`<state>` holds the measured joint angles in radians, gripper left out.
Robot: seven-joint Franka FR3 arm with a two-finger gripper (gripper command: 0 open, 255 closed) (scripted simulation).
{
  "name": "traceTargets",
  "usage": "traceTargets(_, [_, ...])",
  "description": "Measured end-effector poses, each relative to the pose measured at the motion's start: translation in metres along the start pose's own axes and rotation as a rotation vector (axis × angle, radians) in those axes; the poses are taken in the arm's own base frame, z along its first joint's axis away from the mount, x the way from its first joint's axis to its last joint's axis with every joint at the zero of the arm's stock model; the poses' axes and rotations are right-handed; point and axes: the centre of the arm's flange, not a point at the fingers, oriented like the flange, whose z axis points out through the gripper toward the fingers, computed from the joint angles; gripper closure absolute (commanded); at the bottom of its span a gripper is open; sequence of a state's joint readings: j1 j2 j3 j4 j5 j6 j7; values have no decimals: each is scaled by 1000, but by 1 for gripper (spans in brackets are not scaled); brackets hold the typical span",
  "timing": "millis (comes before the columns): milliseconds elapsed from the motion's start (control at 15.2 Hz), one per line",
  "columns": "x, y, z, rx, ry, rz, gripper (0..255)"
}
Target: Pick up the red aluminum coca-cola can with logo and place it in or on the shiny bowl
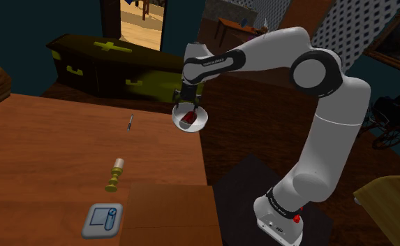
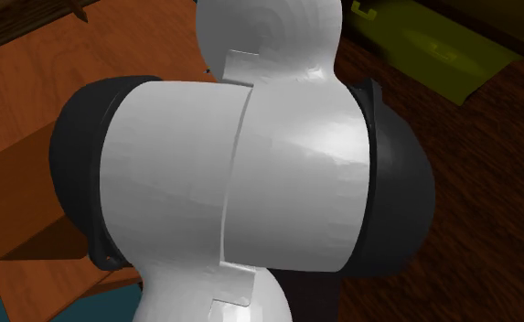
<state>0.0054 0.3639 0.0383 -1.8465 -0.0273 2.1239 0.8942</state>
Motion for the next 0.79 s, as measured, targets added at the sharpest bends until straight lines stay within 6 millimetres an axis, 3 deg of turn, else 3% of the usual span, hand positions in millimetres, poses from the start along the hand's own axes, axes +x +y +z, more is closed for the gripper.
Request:
traceTargets(264, [3, -2, 23, -4, -7, 105, 0])
traceTargets(792, [2, 0, 26, 17, 9, 114, 0])
